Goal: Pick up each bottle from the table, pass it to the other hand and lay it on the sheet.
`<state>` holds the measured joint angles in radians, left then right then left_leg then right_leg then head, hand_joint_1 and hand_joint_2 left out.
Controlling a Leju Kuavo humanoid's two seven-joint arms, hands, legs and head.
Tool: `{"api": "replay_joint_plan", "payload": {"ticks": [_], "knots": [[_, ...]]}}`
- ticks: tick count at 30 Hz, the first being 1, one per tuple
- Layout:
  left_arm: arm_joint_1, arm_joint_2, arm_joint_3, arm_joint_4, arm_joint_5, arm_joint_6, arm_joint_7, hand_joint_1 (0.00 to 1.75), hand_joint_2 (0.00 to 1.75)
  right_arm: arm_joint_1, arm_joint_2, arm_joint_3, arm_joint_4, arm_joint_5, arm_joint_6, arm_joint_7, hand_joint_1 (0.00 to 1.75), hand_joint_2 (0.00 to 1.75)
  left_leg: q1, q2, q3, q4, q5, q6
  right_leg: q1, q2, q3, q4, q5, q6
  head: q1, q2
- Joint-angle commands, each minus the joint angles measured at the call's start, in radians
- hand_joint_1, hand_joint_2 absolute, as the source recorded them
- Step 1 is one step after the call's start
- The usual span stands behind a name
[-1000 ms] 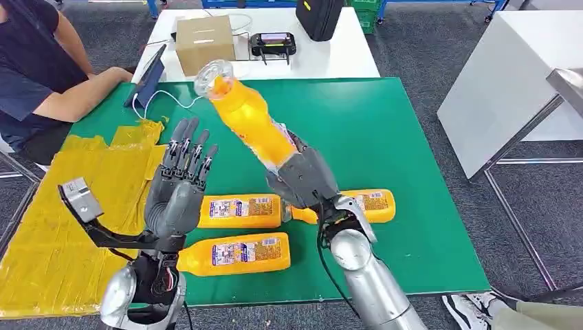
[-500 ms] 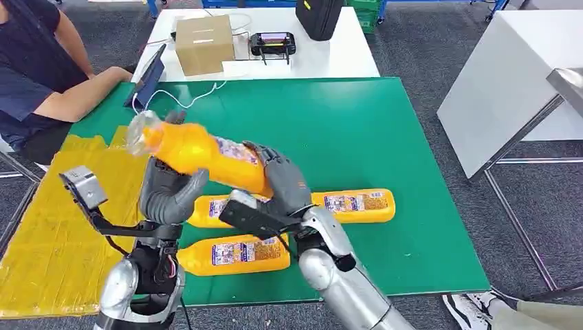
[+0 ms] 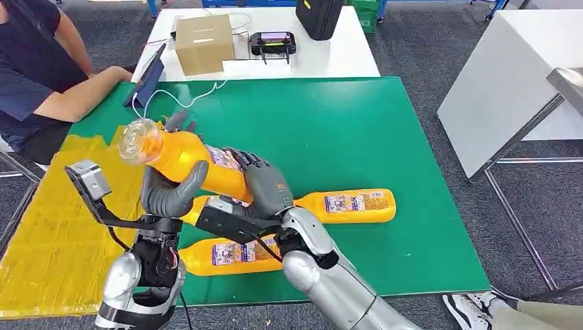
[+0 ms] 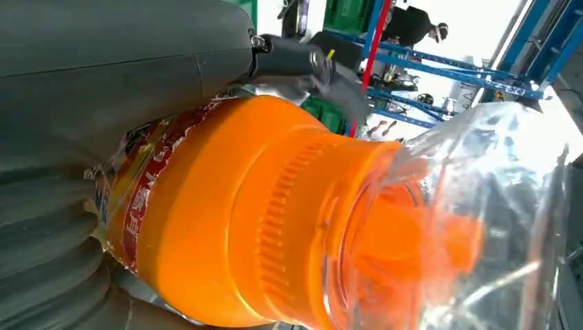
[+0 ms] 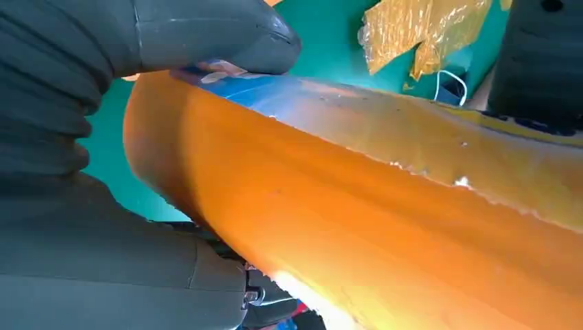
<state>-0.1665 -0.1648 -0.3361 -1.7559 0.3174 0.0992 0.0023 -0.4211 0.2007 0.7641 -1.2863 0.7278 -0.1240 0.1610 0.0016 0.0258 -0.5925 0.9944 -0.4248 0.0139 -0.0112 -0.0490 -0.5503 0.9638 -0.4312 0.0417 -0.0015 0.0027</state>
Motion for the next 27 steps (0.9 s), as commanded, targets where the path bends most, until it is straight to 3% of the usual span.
{"api": "replay_joint_plan", "payload": {"ticks": [1, 10, 11, 12, 13, 14, 27], "knots": [[-0.036, 0.018, -0.090, 0.059, 0.010, -0.035, -0.001, 1.75, 1.75, -0.046, -0.023, 0.085, 0.072, -0.013, 0.011, -0.005, 1.75, 1.75, 0.001, -0.003, 0.002, 0.000, -0.001, -0.001, 0.000, 0.003, 0.003, 0.000, -0.001, -0.002, 0.000, 0.000], [-0.034, 0.026, -0.068, 0.014, -0.090, -0.041, -0.025, 1.75, 1.75, -0.021, -0.045, 0.040, 0.064, 0.027, -0.011, 0.013, 1.75, 1.75, 0.001, -0.004, 0.002, 0.000, -0.001, -0.001, 0.000, 0.002, 0.003, -0.001, -0.001, -0.001, 0.000, 0.000], [-0.037, 0.031, -0.063, 0.007, -0.124, -0.041, -0.022, 1.75, 1.75, -0.019, -0.048, 0.035, 0.060, 0.038, -0.013, 0.017, 1.55, 1.75, 0.001, -0.004, 0.002, 0.000, -0.001, -0.001, 0.000, 0.002, 0.003, 0.000, -0.001, -0.001, 0.000, 0.000], [-0.038, 0.033, -0.050, -0.003, -0.156, -0.034, -0.027, 1.75, 1.75, -0.014, -0.051, 0.029, 0.058, 0.044, -0.013, 0.021, 1.24, 1.75, 0.001, -0.003, 0.001, 0.000, 0.000, -0.001, 0.000, 0.001, 0.002, -0.001, -0.001, -0.001, 0.000, 0.000], [-0.038, 0.031, -0.044, -0.009, -0.159, -0.039, -0.021, 1.75, 1.75, -0.012, -0.053, 0.026, 0.054, 0.045, -0.012, 0.021, 0.80, 1.75, 0.001, -0.004, 0.003, 0.000, -0.001, -0.001, 0.000, 0.002, 0.004, -0.001, -0.002, -0.002, 0.000, 0.000], [-0.040, 0.032, -0.031, -0.012, -0.205, -0.040, -0.019, 1.75, 1.75, -0.010, -0.055, 0.022, 0.053, 0.062, -0.007, 0.031, 0.00, 1.75, 0.001, -0.004, 0.003, 0.000, -0.001, -0.001, 0.001, 0.003, 0.004, 0.000, -0.002, -0.002, 0.000, 0.000], [-0.115, 0.018, 0.202, -0.018, -0.706, -0.099, 0.012, 1.75, 1.75, 0.068, -0.090, -0.006, -0.066, 0.121, 0.116, 0.041, 0.00, 1.75, 0.001, -0.002, 0.000, 0.001, -0.001, -0.001, 0.000, 0.002, 0.001, 0.000, -0.001, -0.001, 0.000, 0.000]]}}
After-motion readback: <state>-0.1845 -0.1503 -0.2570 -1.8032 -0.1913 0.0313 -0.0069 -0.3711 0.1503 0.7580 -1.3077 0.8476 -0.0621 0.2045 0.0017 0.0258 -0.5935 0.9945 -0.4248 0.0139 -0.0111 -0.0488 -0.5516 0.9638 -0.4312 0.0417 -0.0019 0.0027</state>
